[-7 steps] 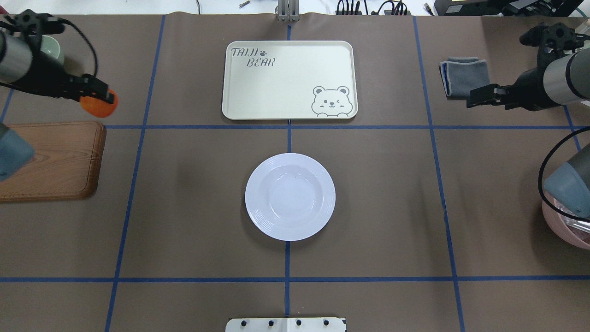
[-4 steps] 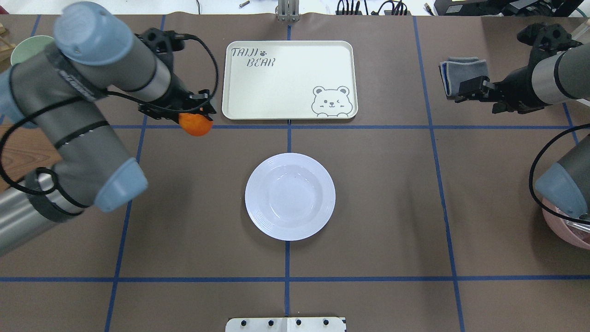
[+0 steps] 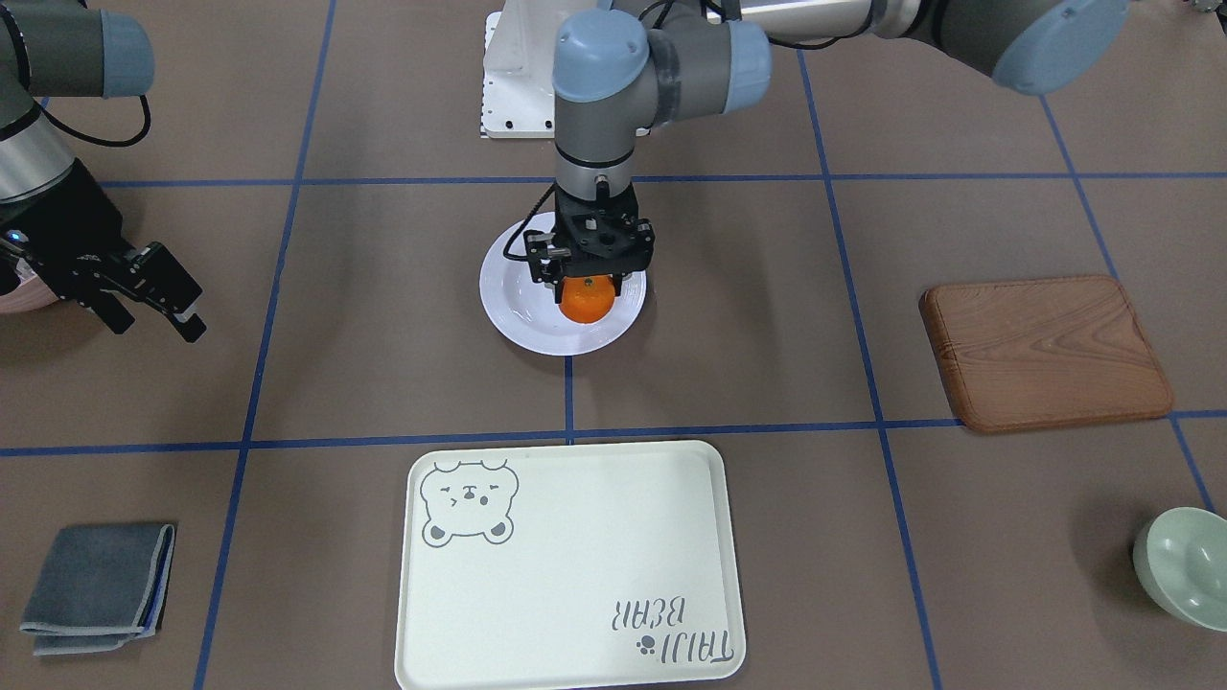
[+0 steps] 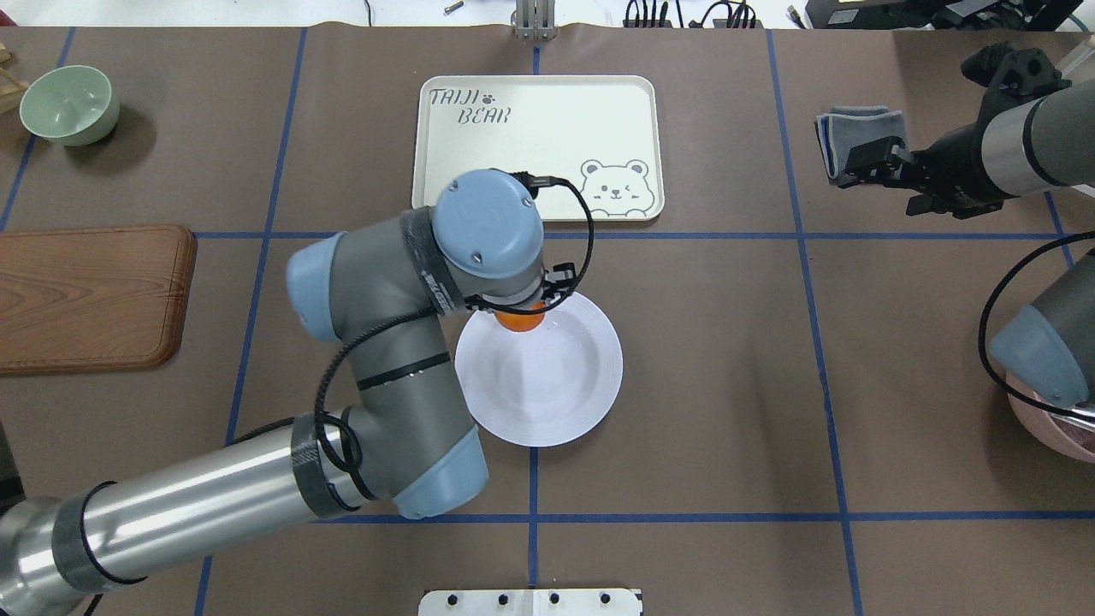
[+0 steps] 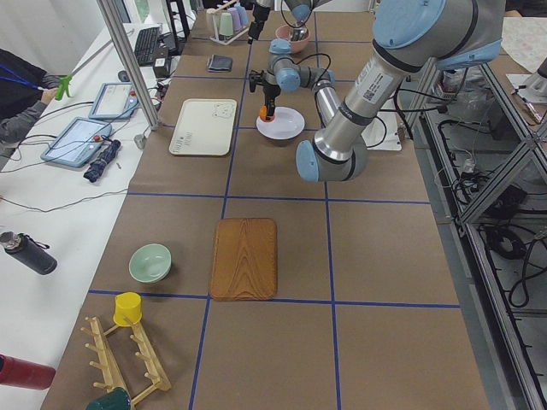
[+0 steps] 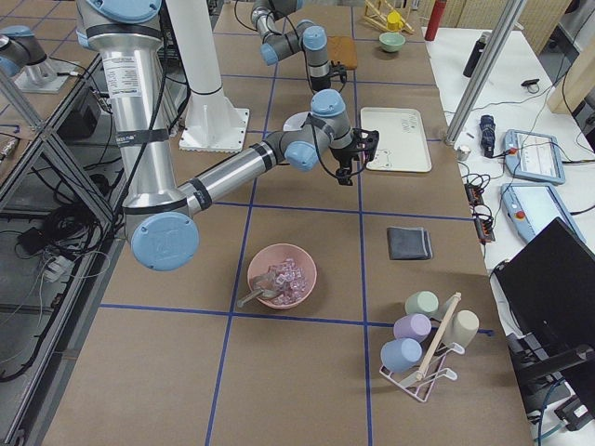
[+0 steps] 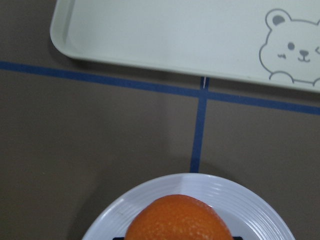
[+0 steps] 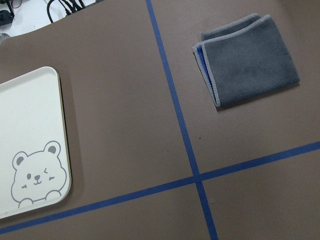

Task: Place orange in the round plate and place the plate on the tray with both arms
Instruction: 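Carry the orange with the left gripper onto the white plate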

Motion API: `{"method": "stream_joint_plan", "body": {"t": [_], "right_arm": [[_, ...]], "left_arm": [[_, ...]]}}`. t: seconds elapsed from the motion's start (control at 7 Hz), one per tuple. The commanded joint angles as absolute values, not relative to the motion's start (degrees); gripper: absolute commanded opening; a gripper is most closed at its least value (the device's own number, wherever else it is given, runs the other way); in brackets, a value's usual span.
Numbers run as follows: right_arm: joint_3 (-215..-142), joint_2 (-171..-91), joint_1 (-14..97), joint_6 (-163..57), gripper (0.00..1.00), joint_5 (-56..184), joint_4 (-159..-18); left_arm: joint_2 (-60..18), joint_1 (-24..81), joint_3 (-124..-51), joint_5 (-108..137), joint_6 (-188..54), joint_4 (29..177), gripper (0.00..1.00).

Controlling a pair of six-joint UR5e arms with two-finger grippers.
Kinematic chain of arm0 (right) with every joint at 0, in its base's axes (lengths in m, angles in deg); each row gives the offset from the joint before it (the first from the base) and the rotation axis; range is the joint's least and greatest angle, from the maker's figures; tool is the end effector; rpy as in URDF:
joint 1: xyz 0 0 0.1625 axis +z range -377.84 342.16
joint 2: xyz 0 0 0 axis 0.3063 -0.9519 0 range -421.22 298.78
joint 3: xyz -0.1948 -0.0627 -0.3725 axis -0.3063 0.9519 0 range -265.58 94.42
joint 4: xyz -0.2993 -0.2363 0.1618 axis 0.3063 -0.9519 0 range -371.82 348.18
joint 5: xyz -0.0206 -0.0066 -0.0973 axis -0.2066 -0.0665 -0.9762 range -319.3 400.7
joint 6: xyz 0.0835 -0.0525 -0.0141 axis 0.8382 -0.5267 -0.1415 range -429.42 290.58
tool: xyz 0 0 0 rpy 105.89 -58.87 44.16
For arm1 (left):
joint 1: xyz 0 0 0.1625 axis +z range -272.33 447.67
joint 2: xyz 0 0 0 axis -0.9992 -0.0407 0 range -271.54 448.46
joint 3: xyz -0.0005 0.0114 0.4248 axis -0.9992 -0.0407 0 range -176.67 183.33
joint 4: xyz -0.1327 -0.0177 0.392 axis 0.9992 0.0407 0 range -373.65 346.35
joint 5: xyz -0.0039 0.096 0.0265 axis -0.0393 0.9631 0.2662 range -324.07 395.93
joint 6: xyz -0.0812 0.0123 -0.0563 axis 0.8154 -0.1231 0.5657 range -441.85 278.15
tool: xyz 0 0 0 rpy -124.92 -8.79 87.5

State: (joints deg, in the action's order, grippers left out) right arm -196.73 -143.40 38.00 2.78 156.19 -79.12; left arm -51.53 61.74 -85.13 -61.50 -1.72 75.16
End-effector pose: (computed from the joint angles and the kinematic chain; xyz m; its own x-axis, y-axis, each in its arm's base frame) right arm -0.2247 -0.4920 0.3712 0.5019 0.2482 0.8286 -0.4242 0.9055 -0.0142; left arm 0.6001 -0.4257 0.1360 0.6610 -0.1323 -0.7387 0.2383 0.9704 0.0394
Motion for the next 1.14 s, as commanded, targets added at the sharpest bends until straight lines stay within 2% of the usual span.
{"method": "stream_joint_plan", "body": {"t": [0.0,0.29,0.57,0.71,1.0], "right_arm": [[-196.8,-143.4,38.0,2.8,1.00,156.2,-79.1],[-196.8,-143.3,37.9,2.8,1.00,156.3,-79.1],[-196.7,-142.9,37.4,2.8,1.00,156.3,-79.1],[-196.8,-142.5,37.3,2.8,1.00,156.3,-79.1],[-197.0,-142.1,37.0,4.0,1.00,156.3,-79.1]], "left_arm": [[-52.3,65.1,-81.8,-58.8,-1.0,75.6,0.03],[-52.3,65.8,-81.1,-58.6,-1.2,75.6,0.29],[-51.9,65.8,-81.0,-58.5,-1.4,75.7,0.97],[-51.8,65.8,-81.8,-58.5,-1.5,75.6,0.97],[-50.4,62.1,-91.3,-59.3,-7.3,74.4,0.97]]}}
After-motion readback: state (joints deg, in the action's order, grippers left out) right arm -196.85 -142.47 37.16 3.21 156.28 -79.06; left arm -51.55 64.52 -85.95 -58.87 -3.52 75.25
